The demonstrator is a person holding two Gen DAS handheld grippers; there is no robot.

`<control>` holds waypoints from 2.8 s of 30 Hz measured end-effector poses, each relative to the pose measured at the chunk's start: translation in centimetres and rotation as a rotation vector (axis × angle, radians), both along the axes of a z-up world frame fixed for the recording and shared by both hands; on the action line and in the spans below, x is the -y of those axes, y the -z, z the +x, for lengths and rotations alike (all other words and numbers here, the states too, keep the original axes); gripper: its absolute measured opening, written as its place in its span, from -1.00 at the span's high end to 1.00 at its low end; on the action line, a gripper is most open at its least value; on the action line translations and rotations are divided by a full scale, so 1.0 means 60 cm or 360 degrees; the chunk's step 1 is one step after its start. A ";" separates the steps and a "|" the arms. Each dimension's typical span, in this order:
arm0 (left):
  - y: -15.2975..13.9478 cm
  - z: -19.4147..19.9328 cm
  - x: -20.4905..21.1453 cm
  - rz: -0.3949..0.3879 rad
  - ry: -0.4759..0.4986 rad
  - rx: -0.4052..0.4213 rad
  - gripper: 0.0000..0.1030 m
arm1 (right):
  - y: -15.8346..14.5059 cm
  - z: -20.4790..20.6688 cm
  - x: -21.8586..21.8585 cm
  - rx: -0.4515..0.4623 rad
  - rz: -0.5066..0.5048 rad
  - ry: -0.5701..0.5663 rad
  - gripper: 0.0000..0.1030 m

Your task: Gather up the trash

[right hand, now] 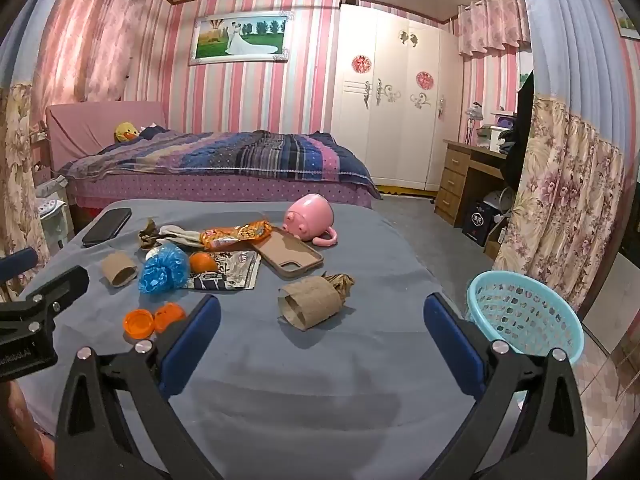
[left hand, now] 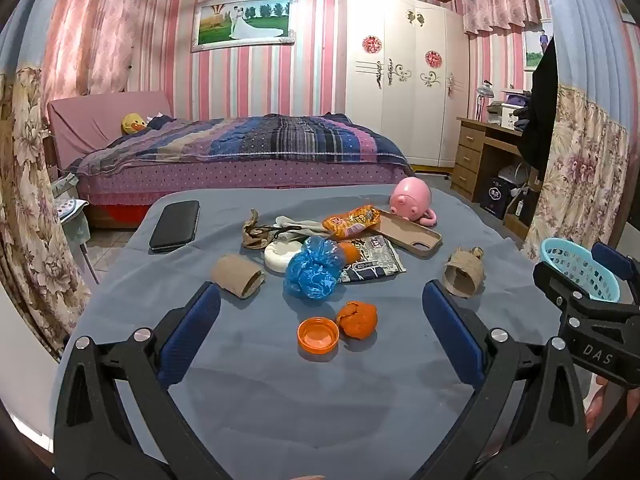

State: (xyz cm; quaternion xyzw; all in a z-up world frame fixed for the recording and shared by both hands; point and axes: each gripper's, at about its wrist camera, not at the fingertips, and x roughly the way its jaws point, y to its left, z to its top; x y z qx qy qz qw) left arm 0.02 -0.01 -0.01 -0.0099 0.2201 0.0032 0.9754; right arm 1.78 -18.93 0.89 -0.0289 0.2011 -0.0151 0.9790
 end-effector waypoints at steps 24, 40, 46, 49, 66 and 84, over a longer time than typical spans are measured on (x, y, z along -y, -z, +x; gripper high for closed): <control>-0.003 -0.003 0.007 0.0011 0.0004 0.0010 -0.90 | -0.012 0.000 0.008 0.0010 0.0004 0.0006 -0.92; 0.000 -0.001 0.007 0.0022 0.0007 0.0022 -0.90 | -0.005 -0.002 0.012 0.0010 0.0004 0.0009 -0.92; -0.001 -0.003 0.007 0.0025 0.0002 0.0028 -0.90 | -0.005 -0.002 0.012 0.0009 0.0002 0.0009 -0.92; -0.002 -0.004 0.008 0.0025 0.0002 0.0028 -0.90 | -0.005 -0.002 0.012 0.0009 0.0003 0.0009 -0.92; -0.003 -0.003 0.009 0.0019 0.0005 0.0020 -0.90 | -0.001 -0.001 0.017 0.0007 0.0000 0.0015 -0.92; -0.004 -0.002 0.000 -0.0007 -0.0004 0.0009 -0.90 | -0.002 -0.001 0.017 0.0008 -0.0002 0.0013 -0.92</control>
